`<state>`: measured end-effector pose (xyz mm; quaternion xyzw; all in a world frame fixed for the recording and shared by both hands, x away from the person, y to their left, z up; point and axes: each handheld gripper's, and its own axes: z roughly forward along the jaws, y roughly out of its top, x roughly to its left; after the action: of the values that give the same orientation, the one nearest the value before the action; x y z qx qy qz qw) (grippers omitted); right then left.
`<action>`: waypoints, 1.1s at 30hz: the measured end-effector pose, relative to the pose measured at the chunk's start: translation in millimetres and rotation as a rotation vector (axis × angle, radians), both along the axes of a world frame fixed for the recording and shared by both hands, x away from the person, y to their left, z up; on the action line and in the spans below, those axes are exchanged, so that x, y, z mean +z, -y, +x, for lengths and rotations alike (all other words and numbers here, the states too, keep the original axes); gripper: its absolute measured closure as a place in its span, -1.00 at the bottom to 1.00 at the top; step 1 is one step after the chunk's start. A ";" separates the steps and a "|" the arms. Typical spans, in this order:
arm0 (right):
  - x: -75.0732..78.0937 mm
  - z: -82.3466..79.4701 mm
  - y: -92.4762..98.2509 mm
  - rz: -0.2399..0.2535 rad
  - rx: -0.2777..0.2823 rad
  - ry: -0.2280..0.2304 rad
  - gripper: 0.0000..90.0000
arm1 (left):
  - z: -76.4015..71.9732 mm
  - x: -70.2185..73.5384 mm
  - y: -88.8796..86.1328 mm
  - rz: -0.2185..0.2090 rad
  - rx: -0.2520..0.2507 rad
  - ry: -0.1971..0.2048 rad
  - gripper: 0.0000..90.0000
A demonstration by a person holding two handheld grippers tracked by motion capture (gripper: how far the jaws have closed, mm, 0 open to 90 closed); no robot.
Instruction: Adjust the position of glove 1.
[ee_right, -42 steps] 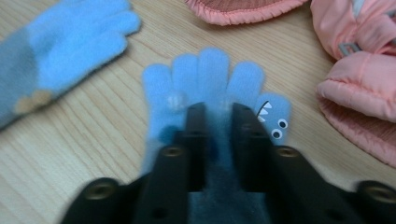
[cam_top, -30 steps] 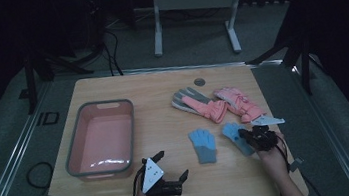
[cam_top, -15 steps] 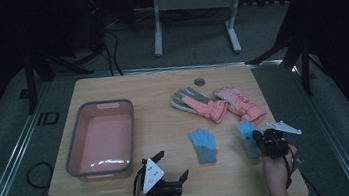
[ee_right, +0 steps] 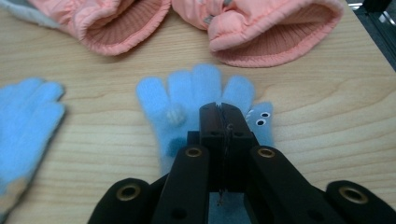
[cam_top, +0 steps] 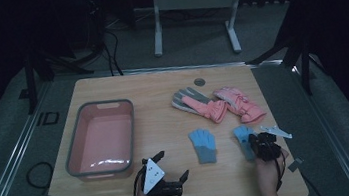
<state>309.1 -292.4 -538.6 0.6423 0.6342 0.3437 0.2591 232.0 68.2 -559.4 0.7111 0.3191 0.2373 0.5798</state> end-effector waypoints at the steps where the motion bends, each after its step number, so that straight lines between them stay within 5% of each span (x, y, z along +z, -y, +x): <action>1: -1.8 0.7 -0.1 0.004 -0.006 0.000 0.98 | -0.1 0.0 0.0 0.000 0.000 0.001 -1.00; 11: -14.8 2.9 -4.6 0.011 -0.025 -0.021 0.91 | 0.2 0.1 0.1 0.003 -0.004 -0.001 -1.00; 14: -7.5 4.5 -0.4 0.034 0.011 -0.027 0.72 | 0.2 0.1 0.0 0.003 -0.007 0.000 -1.00; 16: 0.5 4.0 3.0 0.008 0.047 -0.008 0.63 | 0.1 0.1 -0.2 0.004 -0.009 0.001 -1.00; 22: 25.2 11.4 19.2 -0.057 0.239 0.027 0.37 | 0.6 0.1 0.0 0.002 -0.010 -0.002 -1.00; 25: 32.3 13.6 26.7 -0.079 0.394 0.056 0.34 | 0.4 0.0 0.0 0.001 -0.010 -0.001 -1.00; 29: 25.0 14.9 36.5 -0.087 0.574 0.036 0.41 | 1.0 0.1 -0.4 -0.003 -0.012 -0.005 -1.00; 33: 6.6 17.0 46.0 -0.113 0.632 -0.003 0.43 | 1.0 0.0 -0.3 -0.004 -0.012 -0.006 -1.00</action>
<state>326.1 -338.4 -531.9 0.3985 0.8210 0.3702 0.1737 233.0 68.5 -559.3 0.7127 0.3170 0.2310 0.5816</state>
